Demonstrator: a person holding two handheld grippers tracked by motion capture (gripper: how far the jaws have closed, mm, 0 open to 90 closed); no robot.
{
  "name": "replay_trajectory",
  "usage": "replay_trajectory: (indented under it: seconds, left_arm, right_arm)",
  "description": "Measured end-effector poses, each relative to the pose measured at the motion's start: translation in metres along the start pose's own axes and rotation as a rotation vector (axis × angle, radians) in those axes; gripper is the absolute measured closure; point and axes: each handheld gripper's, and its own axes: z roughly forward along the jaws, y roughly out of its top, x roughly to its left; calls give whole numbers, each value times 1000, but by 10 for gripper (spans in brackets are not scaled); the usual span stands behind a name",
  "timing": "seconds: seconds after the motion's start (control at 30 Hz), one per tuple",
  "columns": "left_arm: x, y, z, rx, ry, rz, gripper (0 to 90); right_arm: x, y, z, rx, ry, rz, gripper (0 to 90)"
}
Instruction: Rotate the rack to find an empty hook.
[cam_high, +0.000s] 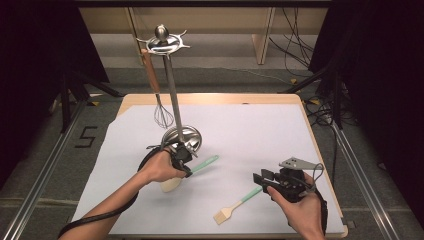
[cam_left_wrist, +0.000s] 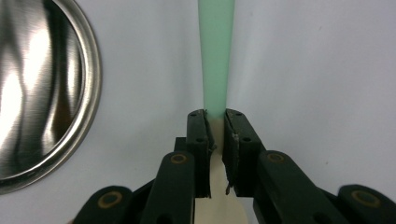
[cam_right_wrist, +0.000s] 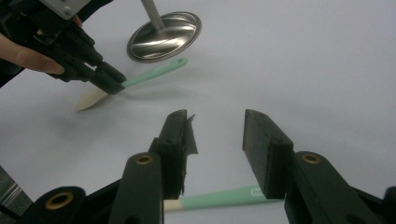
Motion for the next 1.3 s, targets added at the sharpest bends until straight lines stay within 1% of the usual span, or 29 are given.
replay_trajectory:
  seconds: [0.03,0.07,0.13,0.2,0.23,0.27,0.3,0.37,0.43,0.5,0.53,0.57,0.6,0.67,0.7,0.73,0.77,0.83,0.87,0.9,0.93,0.97,1.0,1.03,1.1,1.13,1.17,1.23,1.3]
  left_arm:
    - [-2,-2,-3,-32,1,-21,804]
    - [-4,-4,-5,-77,10,-22,804]
    - [-8,-6,-10,-137,11,-52,803]
    - [-12,-8,-19,-184,27,-35,804]
    - [-15,-8,-23,-229,51,-32,804]
    - [-20,-9,-24,-294,66,-67,804]
    - [-22,-9,-28,-323,70,-65,804]
    - [-28,-8,-33,-395,99,-67,804]
    - [-34,-6,-38,-435,92,-68,803]
    - [-40,-3,-41,-479,110,-50,803]
    - [-44,-2,-42,-489,104,-63,803]
    - [-47,-1,-43,-498,102,-71,803]
    - [-49,1,-44,-514,102,-76,803]
    - [-52,3,-46,-523,114,-63,802]
    - [-54,3,-46,-536,111,-77,802]
    - [-54,3,-47,-532,122,-66,802]
    - [-55,4,-47,-536,121,-65,802]
    - [-57,4,-48,-558,124,-71,802]
    - [-57,5,-49,-553,129,-62,802]
    - [-57,5,-50,-555,133,-63,802]
    - [-58,6,-50,-555,136,-65,802]
    - [-58,6,-50,-558,135,-54,802]
    - [-60,7,-51,-554,136,-53,802]
    - [-60,7,-52,-546,137,-44,802]
    - [-64,9,-51,-565,133,-44,802]
    - [-65,9,-52,-554,133,-39,801]
    - [-65,10,-51,-568,129,-36,801]
    - [-65,10,-53,-565,132,-25,801]
    - [-67,10,-52,-569,124,-37,801]
  right_arm:
    - [0,1,0,-6,0,-18,608]
    - [3,1,1,-4,18,16,607]
    - [6,5,2,-17,11,-2,605]
    - [12,9,3,-16,26,21,603]
    - [13,12,5,-34,38,1,601]
    - [16,16,6,-37,39,1,601]
    - [19,19,7,-42,43,2,599]
    - [27,27,11,-62,78,0,593]
    - [36,37,16,-100,106,-21,586]
    - [42,47,19,-121,120,-55,585]
    - [50,55,23,-130,133,-54,585]
    - [50,55,23,-130,133,-54,585]
    - [55,62,27,-138,142,-45,586]
    - [56,64,29,-144,138,-45,588]
    - [56,67,32,-154,131,-47,589]
    - [57,68,34,-154,141,-28,591]
    - [55,70,35,-165,135,-46,595]
    - [54,74,39,-173,141,-25,605]
    - [54,74,39,-173,141,-25,605]
    - [57,74,38,-158,142,16,608]
    - [54,76,41,-175,146,-15,610]
    - [54,77,41,-176,142,-24,612]
    - [56,78,43,-184,147,-2,619]
    - [56,78,43,-184,147,-2,619]
    - [56,80,43,-191,163,-10,629]
    - [59,80,43,-185,172,25,639]
    - [58,81,44,-181,139,-11,651]
    - [60,82,43,-175,149,-1,676]
    - [59,83,43,-182,160,-17,719]
